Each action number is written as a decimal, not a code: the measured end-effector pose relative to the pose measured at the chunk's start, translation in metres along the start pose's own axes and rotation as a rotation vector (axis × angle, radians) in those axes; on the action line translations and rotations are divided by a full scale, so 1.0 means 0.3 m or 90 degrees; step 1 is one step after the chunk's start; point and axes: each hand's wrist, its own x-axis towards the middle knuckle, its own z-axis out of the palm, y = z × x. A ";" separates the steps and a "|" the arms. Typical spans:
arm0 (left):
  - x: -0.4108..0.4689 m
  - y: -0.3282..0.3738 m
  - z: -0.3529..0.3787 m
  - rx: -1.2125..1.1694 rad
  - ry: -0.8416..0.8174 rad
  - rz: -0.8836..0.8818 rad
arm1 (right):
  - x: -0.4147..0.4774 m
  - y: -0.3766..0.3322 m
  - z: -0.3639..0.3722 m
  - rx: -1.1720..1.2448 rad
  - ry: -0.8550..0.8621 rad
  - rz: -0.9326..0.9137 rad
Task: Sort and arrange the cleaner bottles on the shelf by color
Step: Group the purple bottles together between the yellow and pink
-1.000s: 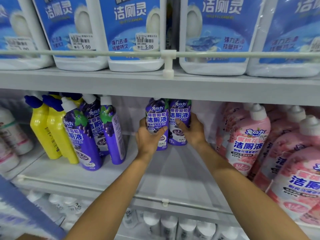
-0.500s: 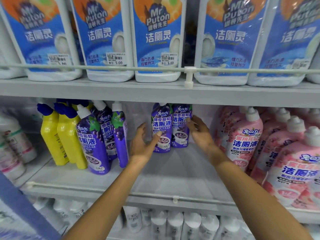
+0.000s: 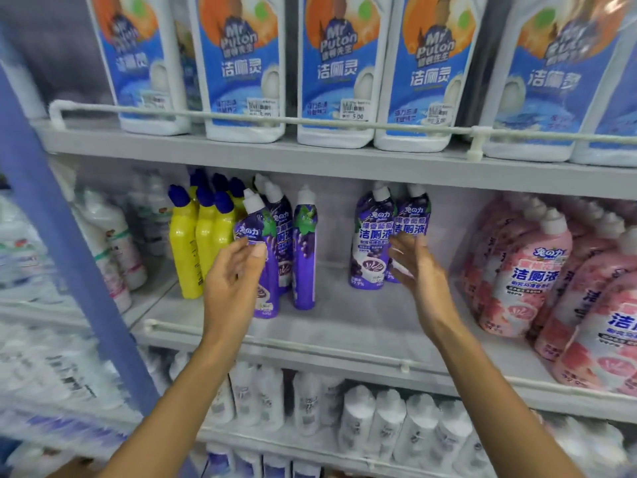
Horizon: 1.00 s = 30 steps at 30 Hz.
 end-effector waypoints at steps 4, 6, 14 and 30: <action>0.092 -0.001 -0.021 0.070 0.035 0.001 | 0.024 -0.041 0.174 -0.043 -0.037 -0.010; 0.135 -0.017 -0.011 0.091 0.000 -0.014 | 0.055 -0.058 0.272 -0.066 -0.063 -0.029; 0.228 -0.118 -0.011 0.250 0.016 -0.017 | 0.095 0.053 0.485 -0.238 -0.087 -0.078; 0.091 -0.227 0.141 0.211 -0.177 -0.063 | -0.084 -0.007 0.062 -0.338 -0.106 -0.091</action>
